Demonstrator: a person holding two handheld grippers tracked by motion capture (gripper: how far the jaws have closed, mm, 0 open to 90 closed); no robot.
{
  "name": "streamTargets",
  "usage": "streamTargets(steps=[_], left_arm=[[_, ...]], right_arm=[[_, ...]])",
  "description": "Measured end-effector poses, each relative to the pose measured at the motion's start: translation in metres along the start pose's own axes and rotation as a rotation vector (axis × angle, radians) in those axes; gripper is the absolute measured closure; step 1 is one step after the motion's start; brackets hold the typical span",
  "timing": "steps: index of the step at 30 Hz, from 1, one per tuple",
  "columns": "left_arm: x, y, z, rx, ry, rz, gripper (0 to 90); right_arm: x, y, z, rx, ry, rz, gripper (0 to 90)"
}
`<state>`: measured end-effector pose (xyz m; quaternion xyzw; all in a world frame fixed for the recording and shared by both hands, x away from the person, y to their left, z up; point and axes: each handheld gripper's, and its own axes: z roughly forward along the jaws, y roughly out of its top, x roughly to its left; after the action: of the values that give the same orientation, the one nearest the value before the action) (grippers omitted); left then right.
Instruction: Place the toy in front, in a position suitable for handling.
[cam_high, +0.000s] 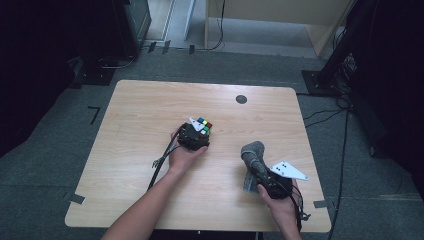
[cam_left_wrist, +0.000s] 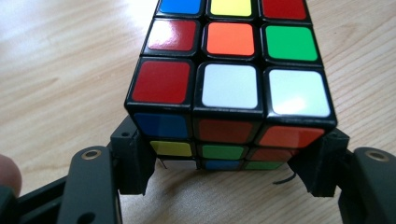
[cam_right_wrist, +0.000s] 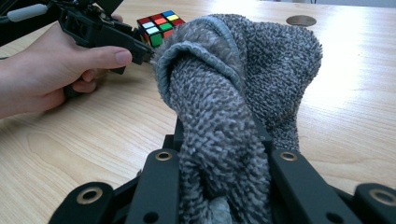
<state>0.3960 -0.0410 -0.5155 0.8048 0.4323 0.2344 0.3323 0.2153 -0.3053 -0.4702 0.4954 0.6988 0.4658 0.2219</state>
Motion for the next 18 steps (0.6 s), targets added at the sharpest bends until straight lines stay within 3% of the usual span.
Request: streamTargets(steps=[6, 10, 18], left_arm=[[-0.003, -0.003, -0.009, -0.019, -0.027, 0.043, 34.6], [-0.002, -0.005, -0.021, -0.026, -0.103, 0.032, 34.6], [0.002, -0.017, -0.056, -0.062, -0.175, 0.031, 34.6]], right_arm=[[-0.001, 0.0, 0.0, -0.001, -0.001, 0.002, 73.5], [-0.001, 0.0, 0.001, 0.001, -0.003, 0.001, 73.5], [0.004, 0.0, 0.004, 0.006, 0.0, -0.002, 73.5]])
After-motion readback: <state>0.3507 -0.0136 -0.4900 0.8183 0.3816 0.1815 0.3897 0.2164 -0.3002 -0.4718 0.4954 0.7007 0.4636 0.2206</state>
